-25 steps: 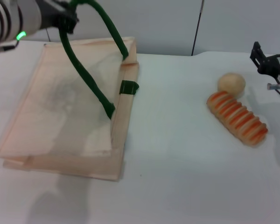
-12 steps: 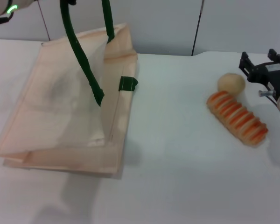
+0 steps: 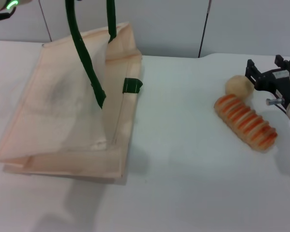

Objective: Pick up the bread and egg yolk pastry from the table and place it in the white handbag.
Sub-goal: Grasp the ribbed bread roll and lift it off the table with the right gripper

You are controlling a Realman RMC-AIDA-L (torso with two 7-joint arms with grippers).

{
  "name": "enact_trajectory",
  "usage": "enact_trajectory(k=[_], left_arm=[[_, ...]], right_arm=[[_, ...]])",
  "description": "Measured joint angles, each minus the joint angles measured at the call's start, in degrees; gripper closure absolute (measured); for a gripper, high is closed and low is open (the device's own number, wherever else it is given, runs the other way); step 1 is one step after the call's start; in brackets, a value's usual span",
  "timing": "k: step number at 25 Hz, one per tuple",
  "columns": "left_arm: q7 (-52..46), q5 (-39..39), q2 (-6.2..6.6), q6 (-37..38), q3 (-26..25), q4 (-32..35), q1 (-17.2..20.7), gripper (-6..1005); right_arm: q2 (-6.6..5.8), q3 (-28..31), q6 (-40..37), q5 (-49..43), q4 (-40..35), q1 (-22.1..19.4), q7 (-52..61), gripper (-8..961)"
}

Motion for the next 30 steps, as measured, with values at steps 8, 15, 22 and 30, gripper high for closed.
enact_trajectory(k=[8,15,22,30], left_arm=[[0.03,-0.01,-0.04,-0.77,-1.09,0.25,-0.14,878],[1.66,-2.9,-0.02,-0.06,-1.91,0.51,-0.33,878],[6.59,-10.92,-0.18,-0.5,-5.59,0.63,-0.51,878],[6.75,-10.53,-0.16,-0.7,-5.6,0.63,-0.19,878]], right_arm=[[-0.9,4.33,-11.27,0.02,-11.38,-4.75,-8.2,205],[-0.54,9.28,-23.49,0.02,-18.45,-6.96,-17.15,204],[-0.43,12.41,-32.13,0.02,-20.97,-7.43,-21.09,204],[-0.44,15.18,-40.72,0.01,-25.19,-8.69,-24.59,204]])
